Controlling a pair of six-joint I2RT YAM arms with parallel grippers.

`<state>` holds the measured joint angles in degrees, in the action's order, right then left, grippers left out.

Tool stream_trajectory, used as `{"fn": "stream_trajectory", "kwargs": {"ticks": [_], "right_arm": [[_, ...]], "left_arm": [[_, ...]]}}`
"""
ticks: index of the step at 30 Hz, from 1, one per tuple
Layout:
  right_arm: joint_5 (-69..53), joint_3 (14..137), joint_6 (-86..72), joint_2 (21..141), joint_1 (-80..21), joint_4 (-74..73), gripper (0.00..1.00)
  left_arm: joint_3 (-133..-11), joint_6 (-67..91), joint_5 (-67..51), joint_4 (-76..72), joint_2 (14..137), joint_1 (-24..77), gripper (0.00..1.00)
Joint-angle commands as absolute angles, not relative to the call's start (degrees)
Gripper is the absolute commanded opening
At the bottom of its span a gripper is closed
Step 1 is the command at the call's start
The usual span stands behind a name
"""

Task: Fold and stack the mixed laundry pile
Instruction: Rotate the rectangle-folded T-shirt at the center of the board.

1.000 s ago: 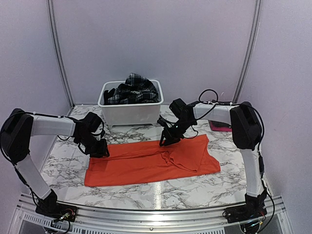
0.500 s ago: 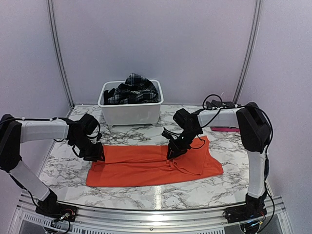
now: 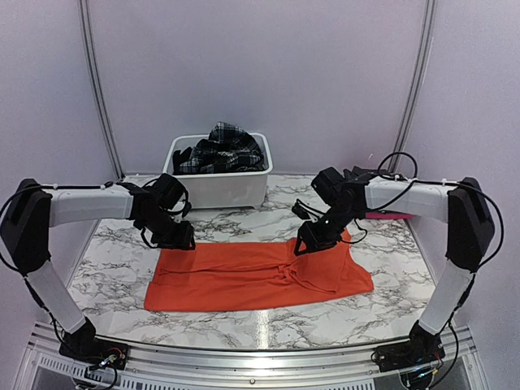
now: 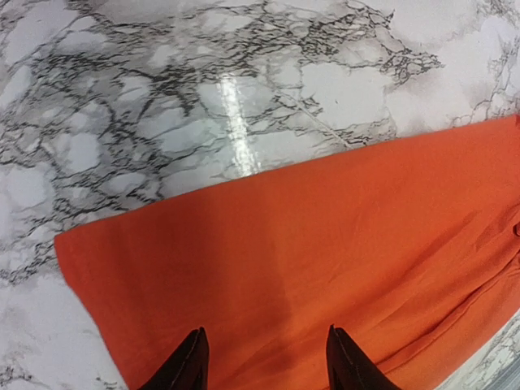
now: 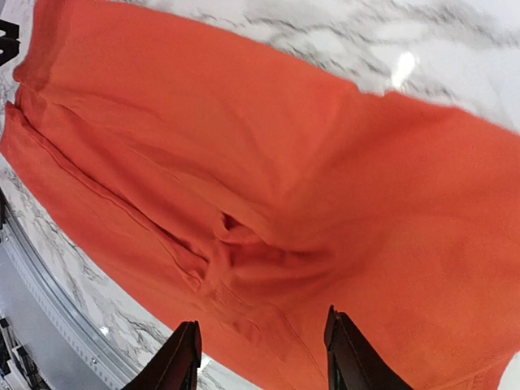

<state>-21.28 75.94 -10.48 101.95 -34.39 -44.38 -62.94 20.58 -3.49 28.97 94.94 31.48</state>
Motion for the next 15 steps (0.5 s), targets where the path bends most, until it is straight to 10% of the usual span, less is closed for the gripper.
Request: {"fn": "stream_trajectory", "kwargs": {"ticks": [1, 15], "right_arm": [[-18.35, 66.94, -16.88, 99.77, -32.45, -41.98, 0.48], [-18.79, 67.61, -13.96, 110.93, -19.06, -35.38, 0.47]], "left_arm": [[-64.24, 18.73, -2.10, 29.26, 100.70, 32.43, 0.51], [-54.31, 24.78, -3.28, 29.71, 98.55, 38.53, 0.46]]}}
